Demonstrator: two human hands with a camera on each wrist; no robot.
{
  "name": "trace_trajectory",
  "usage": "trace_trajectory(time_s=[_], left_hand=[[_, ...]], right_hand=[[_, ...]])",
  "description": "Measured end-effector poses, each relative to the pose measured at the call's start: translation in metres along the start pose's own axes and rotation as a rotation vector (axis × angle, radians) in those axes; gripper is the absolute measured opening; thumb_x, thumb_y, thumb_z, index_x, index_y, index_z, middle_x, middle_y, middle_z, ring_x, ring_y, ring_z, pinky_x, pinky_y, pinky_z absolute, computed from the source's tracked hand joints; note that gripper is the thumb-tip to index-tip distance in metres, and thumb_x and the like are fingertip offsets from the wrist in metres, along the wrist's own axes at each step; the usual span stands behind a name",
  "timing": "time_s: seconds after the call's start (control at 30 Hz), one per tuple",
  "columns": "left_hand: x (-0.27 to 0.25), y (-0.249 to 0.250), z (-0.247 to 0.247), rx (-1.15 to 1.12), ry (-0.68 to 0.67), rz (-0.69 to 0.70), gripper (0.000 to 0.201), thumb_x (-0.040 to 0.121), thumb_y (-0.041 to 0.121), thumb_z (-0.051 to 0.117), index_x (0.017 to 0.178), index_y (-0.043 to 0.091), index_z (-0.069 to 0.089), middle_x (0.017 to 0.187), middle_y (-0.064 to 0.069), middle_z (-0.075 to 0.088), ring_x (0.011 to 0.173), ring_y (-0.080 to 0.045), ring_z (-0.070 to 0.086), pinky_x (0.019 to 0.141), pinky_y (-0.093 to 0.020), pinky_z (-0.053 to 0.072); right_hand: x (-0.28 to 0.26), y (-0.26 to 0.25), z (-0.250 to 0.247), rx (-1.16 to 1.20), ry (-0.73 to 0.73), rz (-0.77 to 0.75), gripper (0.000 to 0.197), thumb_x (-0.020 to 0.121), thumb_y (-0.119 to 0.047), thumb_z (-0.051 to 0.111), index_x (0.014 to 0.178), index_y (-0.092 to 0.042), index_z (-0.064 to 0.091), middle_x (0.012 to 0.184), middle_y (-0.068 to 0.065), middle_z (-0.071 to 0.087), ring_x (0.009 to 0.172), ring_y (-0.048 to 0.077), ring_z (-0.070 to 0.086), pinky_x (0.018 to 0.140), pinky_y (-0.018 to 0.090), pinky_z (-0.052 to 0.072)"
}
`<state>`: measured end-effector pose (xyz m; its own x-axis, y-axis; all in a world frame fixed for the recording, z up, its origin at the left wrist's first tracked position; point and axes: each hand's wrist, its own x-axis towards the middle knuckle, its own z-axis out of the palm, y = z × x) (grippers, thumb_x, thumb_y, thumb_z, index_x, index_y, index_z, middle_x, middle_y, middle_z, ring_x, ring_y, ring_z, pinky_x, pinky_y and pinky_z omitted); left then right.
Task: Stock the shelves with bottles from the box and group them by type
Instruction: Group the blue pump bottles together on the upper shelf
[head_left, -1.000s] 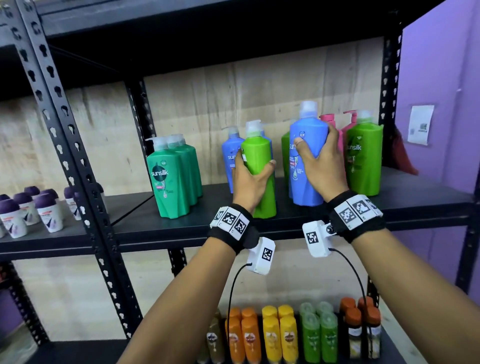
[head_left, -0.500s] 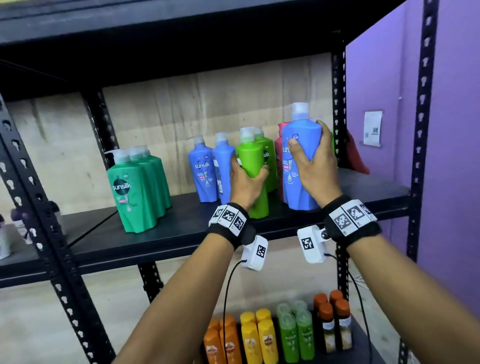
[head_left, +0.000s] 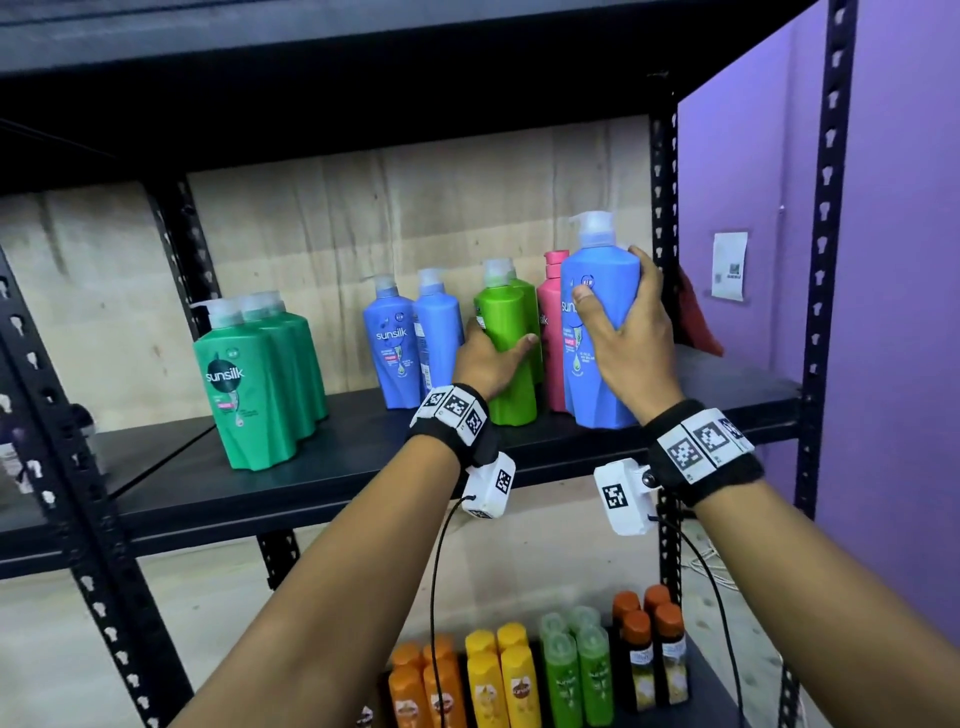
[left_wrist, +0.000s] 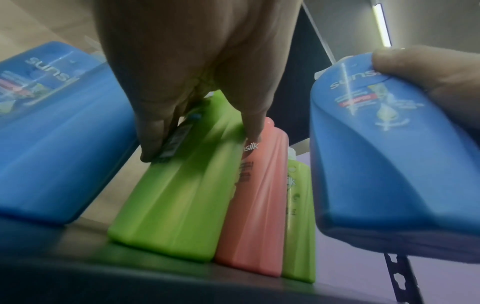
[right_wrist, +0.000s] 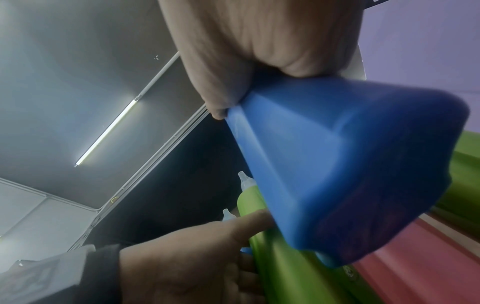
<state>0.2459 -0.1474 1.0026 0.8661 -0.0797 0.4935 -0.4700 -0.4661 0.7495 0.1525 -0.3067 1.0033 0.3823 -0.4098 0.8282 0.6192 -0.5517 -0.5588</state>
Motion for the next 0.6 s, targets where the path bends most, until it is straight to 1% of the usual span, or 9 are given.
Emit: trace_trajectory(time_s=[0.07, 0.1, 0.2, 0.23, 0.3, 0.4, 0.47, 0.53, 0.6], left_hand=[[-0.005, 0.001, -0.006, 0.09, 0.004, 0.017, 0.065, 0.089, 0.048, 0.072, 0.137, 0.011, 0.051, 0.131, -0.01, 0.065, 0.121, -0.028, 0.061, 0.1, -0.035, 0.051], [-0.007, 0.003, -0.01, 0.135, 0.002, 0.018, 0.058, 0.09, 0.047, 0.07, 0.133, 0.011, 0.056, 0.128, -0.01, 0.067, 0.118, -0.028, 0.062, 0.096, -0.031, 0.051], [-0.014, 0.006, -0.024, 0.203, 0.072, 0.017, 0.039, 0.089, 0.043, 0.066, 0.108, 0.009, 0.072, 0.107, -0.01, 0.073, 0.105, -0.027, 0.066, 0.083, -0.028, 0.051], [-0.017, 0.006, -0.03, 0.192, 0.127, 0.028, 0.033, 0.088, 0.04, 0.065, 0.099, 0.01, 0.075, 0.098, -0.009, 0.075, 0.1, -0.027, 0.067, 0.083, -0.029, 0.052], [-0.02, 0.003, -0.04, 0.183, 0.241, 0.058, 0.026, 0.087, 0.035, 0.063, 0.089, 0.013, 0.077, 0.089, -0.008, 0.076, 0.098, -0.028, 0.067, 0.086, -0.031, 0.052], [-0.016, -0.004, -0.053, 0.162, 0.356, 0.05, 0.023, 0.089, 0.027, 0.065, 0.102, 0.009, 0.069, 0.106, -0.014, 0.07, 0.109, -0.031, 0.062, 0.098, -0.036, 0.047], [-0.011, -0.01, -0.058, 0.165, 0.366, 0.004, 0.039, 0.087, 0.027, 0.068, 0.118, 0.006, 0.056, 0.124, -0.019, 0.056, 0.119, -0.035, 0.054, 0.106, -0.041, 0.041], [-0.004, -0.015, -0.061, 0.198, 0.339, -0.056, 0.06, 0.086, 0.03, 0.072, 0.134, 0.005, 0.045, 0.136, -0.022, 0.043, 0.126, -0.039, 0.048, 0.11, -0.044, 0.038], [0.003, -0.02, -0.061, 0.208, 0.296, -0.096, 0.076, 0.086, 0.032, 0.073, 0.145, 0.003, 0.034, 0.144, -0.025, 0.035, 0.134, -0.041, 0.042, 0.113, -0.046, 0.036]], right_hand=[[-0.001, -0.001, 0.002, 0.01, -0.011, 0.003, 0.068, 0.093, -0.05, 0.062, 0.147, -0.02, 0.035, 0.135, 0.002, 0.057, 0.114, 0.019, 0.06, 0.095, 0.034, 0.05], [-0.002, -0.002, 0.003, 0.023, -0.016, 0.004, 0.067, 0.093, -0.049, 0.062, 0.147, -0.02, 0.035, 0.134, 0.001, 0.057, 0.113, 0.018, 0.06, 0.095, 0.031, 0.051], [-0.005, -0.004, 0.008, 0.057, 0.004, -0.014, 0.067, 0.093, -0.046, 0.064, 0.147, -0.017, 0.036, 0.132, -0.008, 0.051, 0.112, 0.006, 0.055, 0.091, 0.006, 0.04], [-0.006, -0.005, 0.01, 0.065, 0.014, -0.019, 0.067, 0.094, -0.045, 0.064, 0.147, -0.014, 0.037, 0.131, -0.01, 0.049, 0.112, 0.002, 0.052, 0.089, 0.002, 0.037], [-0.008, -0.01, 0.013, 0.065, 0.01, -0.018, 0.067, 0.094, -0.044, 0.065, 0.147, -0.013, 0.038, 0.132, -0.007, 0.051, 0.115, 0.009, 0.055, 0.093, 0.011, 0.041], [-0.011, -0.018, 0.016, 0.081, -0.027, -0.001, 0.067, 0.095, -0.044, 0.065, 0.148, -0.014, 0.036, 0.137, 0.003, 0.056, 0.118, 0.022, 0.06, 0.099, 0.036, 0.049], [-0.013, -0.023, 0.017, 0.11, -0.042, 0.005, 0.066, 0.095, -0.042, 0.065, 0.147, -0.014, 0.036, 0.134, 0.004, 0.057, 0.115, 0.023, 0.061, 0.098, 0.043, 0.05], [-0.014, -0.026, 0.02, 0.116, -0.044, 0.002, 0.066, 0.095, -0.041, 0.065, 0.147, -0.013, 0.037, 0.133, 0.001, 0.057, 0.114, 0.02, 0.061, 0.099, 0.04, 0.05], [-0.017, -0.027, 0.022, 0.112, -0.035, -0.005, 0.066, 0.095, -0.041, 0.066, 0.147, -0.012, 0.037, 0.131, -0.006, 0.054, 0.113, 0.013, 0.058, 0.097, 0.026, 0.047]])
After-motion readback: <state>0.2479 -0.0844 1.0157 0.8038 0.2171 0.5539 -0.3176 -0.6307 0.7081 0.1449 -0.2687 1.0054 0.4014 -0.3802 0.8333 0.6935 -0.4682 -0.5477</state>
